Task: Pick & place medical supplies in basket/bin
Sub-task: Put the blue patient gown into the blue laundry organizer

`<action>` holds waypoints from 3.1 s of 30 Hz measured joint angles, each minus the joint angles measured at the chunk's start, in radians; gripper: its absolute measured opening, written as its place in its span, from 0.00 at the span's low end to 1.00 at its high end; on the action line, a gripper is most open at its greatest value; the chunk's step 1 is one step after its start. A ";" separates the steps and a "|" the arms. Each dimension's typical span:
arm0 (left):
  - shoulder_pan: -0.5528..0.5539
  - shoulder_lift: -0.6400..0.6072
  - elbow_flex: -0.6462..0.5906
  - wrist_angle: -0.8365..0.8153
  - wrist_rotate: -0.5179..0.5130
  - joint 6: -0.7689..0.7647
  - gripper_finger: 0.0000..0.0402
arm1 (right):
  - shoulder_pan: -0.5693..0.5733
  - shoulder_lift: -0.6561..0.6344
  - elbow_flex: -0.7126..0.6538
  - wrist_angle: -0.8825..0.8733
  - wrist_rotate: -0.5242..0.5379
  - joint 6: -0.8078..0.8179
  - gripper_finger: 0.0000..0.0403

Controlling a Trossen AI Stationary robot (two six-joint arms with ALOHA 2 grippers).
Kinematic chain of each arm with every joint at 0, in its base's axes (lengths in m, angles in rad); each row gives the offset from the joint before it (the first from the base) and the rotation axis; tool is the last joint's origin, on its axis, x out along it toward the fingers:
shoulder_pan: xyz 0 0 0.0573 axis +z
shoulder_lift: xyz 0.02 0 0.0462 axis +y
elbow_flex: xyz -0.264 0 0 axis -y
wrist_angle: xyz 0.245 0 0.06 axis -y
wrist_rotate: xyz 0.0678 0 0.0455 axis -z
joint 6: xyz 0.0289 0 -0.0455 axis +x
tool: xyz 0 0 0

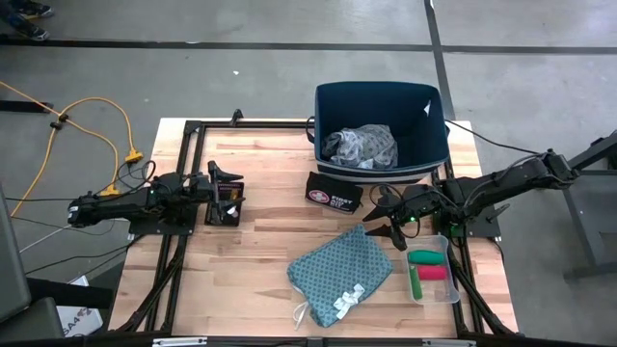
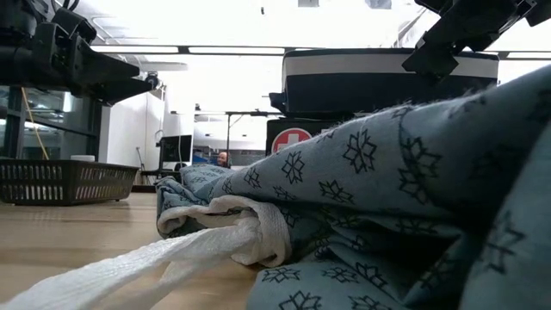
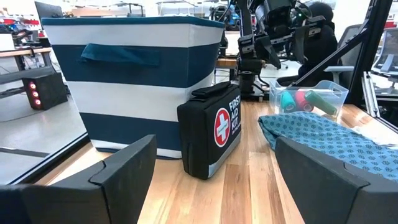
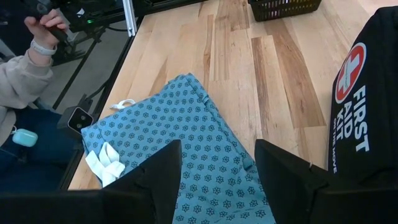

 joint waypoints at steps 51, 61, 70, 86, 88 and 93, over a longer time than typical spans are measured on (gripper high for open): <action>0.000 0.000 0.000 0.003 0.001 0.001 0.80 | 0.000 0.000 0.000 0.000 0.000 0.000 0.48; 0.000 0.000 0.000 0.004 0.001 0.001 0.80 | 0.000 0.000 0.000 -0.002 0.052 0.000 0.48; 0.000 0.000 0.000 0.004 0.001 0.001 0.80 | 0.000 0.002 0.000 -0.029 0.129 0.032 0.58; 0.000 0.000 0.000 0.004 0.001 0.001 0.80 | 0.000 0.002 0.000 -0.021 0.164 0.057 0.98; 0.000 0.000 0.000 0.004 0.001 0.001 0.80 | 0.000 0.010 0.000 -0.019 0.184 0.079 0.98; 0.000 0.000 0.000 0.004 0.001 0.001 0.80 | 0.002 0.034 0.000 -0.011 0.187 0.087 0.99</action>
